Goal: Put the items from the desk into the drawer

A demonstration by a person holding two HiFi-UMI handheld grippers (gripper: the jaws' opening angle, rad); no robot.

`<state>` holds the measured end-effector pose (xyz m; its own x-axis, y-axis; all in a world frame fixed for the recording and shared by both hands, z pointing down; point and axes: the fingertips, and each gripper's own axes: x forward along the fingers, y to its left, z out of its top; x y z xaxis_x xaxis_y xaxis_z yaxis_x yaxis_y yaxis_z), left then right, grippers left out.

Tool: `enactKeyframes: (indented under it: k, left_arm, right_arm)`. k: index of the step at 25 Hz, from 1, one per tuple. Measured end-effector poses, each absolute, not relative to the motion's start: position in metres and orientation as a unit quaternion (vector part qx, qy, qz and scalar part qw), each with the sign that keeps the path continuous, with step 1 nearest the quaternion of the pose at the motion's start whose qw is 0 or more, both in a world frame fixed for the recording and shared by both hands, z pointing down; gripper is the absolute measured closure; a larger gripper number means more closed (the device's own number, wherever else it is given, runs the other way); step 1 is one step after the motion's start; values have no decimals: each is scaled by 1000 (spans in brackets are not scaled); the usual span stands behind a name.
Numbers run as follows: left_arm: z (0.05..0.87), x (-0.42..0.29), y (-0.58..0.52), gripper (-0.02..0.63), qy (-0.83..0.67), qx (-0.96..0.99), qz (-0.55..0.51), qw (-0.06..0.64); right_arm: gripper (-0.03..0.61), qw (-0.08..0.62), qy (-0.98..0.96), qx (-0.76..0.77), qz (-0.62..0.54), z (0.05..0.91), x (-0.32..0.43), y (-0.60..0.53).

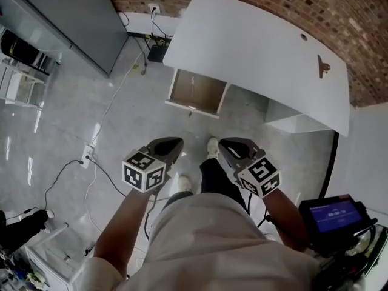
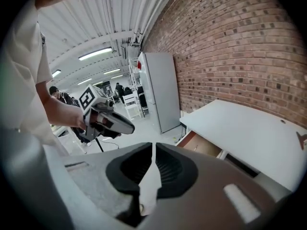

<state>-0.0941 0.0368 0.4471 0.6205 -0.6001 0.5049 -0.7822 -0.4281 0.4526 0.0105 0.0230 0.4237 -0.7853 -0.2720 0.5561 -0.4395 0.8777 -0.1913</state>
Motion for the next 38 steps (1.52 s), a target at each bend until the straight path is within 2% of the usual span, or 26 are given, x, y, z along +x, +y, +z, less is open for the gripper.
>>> enactKeyframes:
  k: [4, 10, 38]
  left_arm:
    - [423, -77, 71, 606, -388, 852, 136, 324]
    - [386, -83, 153, 606, -371, 875, 129, 283]
    - [395, -94, 186, 606, -374, 876, 131, 275]
  right_arm:
    - [554, 254, -938, 195, 135, 415, 8, 33]
    - [554, 243, -942, 202, 113, 400, -10, 107]
    - [565, 270, -944, 176, 67, 392, -39, 143]
